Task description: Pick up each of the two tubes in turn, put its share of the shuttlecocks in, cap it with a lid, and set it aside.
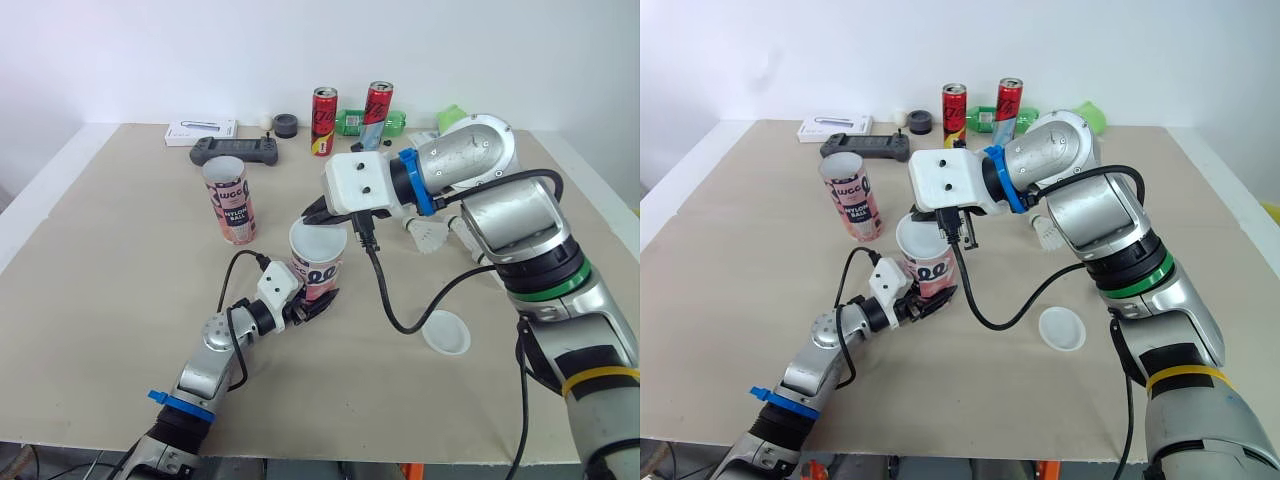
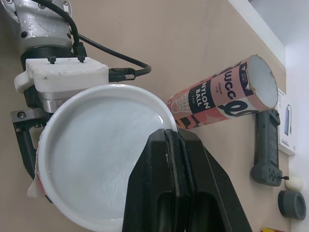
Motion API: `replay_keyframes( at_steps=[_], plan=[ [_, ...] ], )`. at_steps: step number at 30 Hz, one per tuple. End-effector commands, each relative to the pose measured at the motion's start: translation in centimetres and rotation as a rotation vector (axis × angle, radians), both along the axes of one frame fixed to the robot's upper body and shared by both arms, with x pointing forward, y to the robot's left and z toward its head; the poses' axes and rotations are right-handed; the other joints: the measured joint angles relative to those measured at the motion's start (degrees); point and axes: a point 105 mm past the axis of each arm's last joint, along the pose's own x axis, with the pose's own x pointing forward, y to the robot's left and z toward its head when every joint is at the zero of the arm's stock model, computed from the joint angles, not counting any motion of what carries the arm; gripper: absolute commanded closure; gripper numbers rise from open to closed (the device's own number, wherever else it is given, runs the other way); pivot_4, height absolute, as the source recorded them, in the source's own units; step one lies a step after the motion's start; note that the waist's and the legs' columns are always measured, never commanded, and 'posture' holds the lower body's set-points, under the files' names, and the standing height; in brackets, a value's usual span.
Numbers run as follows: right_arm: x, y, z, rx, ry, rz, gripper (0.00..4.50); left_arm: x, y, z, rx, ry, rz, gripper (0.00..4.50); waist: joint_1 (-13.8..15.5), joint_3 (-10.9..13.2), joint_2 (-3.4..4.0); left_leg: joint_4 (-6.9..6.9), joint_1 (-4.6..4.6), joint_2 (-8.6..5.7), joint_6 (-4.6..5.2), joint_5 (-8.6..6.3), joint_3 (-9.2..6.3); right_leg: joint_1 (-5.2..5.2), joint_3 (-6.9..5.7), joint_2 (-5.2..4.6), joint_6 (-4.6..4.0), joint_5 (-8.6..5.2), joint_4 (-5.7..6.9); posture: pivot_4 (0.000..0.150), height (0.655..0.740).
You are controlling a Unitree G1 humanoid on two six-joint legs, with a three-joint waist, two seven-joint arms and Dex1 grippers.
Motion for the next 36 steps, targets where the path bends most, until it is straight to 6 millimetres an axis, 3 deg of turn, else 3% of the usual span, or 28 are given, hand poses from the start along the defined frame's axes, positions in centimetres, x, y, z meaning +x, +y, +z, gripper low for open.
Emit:
replay_keyframes(
  at_steps=[1, 19, 20, 22, 28, 35, 36],
  plan=[
    [-0.5, 0.2, 0.3, -0.008, -0.027, 0.028, 4.49, 0.1, 0.7, -2.5, 0.063, 0.086, 0.036, 1.32, 0.0, 0.0, 0.0, 0.0, 0.0, 0.0, 0.0, 0.0, 0.0, 0.0, 0.0, 0.0, 0.0, 0.0, 0.0, 0.15, 0.74],
    [-0.5, 0.4, 0.6, -0.001, -0.037, 0.039, 4.49, 0.0, 0.6, -2.5, 0.055, 0.089, 0.039, 1.32, 0.0, 0.0, 0.0, -0.01, -0.03, -0.01, -0.01, -0.01, 0.0, -0.01, -0.01, -0.02, -0.01, -0.01, -0.03, 0.15, 0.74],
    [-0.5, 0.4, 0.6, 0.002, -0.038, 0.039, 3.79, 0.0, 0.6, -2.5, 0.054, 0.089, 0.038, 1.32, 0.0, 0.0, 0.0, -0.01, -0.04, -0.01, -0.01, -0.01, 0.0, -0.02, -0.01, -0.02, -0.01, -0.01, -0.03, 0.15, 0.74],
    [-0.5, 0.4, 0.7, 0.004, -0.04, 0.04, 3.01, 0.0, 0.6, -2.4, 0.053, 0.089, 0.038, 1.32, 0.0, 0.01, 0.0, -0.02, -0.04, -0.01, -0.01, -0.01, 0.0, -0.02, -0.01, -0.02, -0.01, -0.01, -0.03, 0.15, 0.74],
    [-0.3, 0.4, 1.4, 0.02, -0.062, 0.034, 0.04, 0.0, 0.6, -2.4, 0.052, 0.09, 0.037, 1.32, 0.0, 0.01, 0.0, -0.02, -0.04, -0.01, -0.01, -0.01, 0.0, -0.03, -0.01, -0.02, -0.01, -0.01, -0.04, 0.15, 0.74],
    [-0.3, 0.5, 3.7, 0.073, -0.087, 0.033, 0.04, 0.0, 0.5, -2.4, 0.05, 0.091, 0.037, 1.32, 0.0, 0.01, -0.01, -0.06, -0.05, -0.01, -0.01, -0.01, -0.01, -0.06, -0.02, -0.02, -0.03, -0.02, -0.04, 0.15, 0.74],
    [-0.4, 0.5, 4.0, 0.083, -0.084, 0.036, 0.27, 0.0, 0.5, -2.4, 0.05, 0.091, 0.038, 1.32, 0.0, 0.01, -0.01, -0.07, -0.06, -0.01, -0.01, -0.01, -0.01, -0.06, -0.02, -0.02, -0.03, -0.02, -0.04, 0.15, 0.74]
  ],
)
